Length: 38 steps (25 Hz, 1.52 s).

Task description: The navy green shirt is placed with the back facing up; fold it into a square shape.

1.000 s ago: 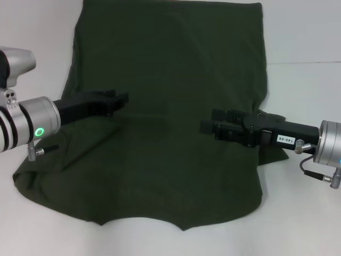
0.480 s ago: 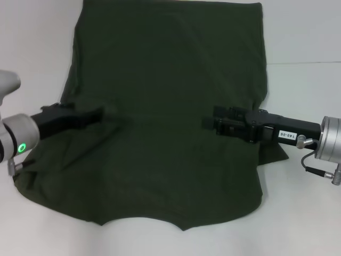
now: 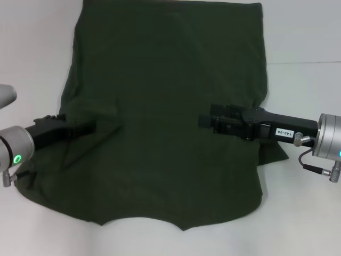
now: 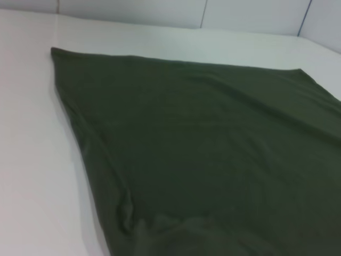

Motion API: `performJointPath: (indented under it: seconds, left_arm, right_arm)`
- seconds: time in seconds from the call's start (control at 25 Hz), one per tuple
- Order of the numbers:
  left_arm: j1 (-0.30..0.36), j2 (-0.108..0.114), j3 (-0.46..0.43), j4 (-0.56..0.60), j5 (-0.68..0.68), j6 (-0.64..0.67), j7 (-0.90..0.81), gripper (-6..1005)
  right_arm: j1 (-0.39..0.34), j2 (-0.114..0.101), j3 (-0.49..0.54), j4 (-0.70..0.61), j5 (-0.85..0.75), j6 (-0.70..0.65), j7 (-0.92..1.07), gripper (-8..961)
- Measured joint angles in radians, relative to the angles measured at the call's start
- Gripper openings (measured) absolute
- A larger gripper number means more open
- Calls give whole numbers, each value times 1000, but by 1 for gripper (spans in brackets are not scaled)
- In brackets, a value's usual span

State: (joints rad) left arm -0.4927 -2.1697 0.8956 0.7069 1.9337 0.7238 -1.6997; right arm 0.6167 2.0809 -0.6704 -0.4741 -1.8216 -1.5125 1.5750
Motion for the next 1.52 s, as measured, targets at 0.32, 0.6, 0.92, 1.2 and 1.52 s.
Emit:
performJointPath:
  seconds: [0.32,0.6,0.92,1.2,1.52]
  left_arm:
    - [0,-1,0,0,33,28,0,917]
    - [2,-1,0,-1,47,30,3,916]
    - [1,-1,1,7,84,118,3,917]
    - [-1,1,0,11,87,176,11,917]
    - [2,4,-2,26,90,299,9,917]
  right_arm:
    - [0,1,0,0,-4,0,0,847]
    - [0,1,0,1,-5,0,0,847]
    - [-1,2,0,0,-5,0,0,846]
    - [-2,2,0,0,-5,0,0,846]
    - [-3,1,1,0,-1,-2,0,846]
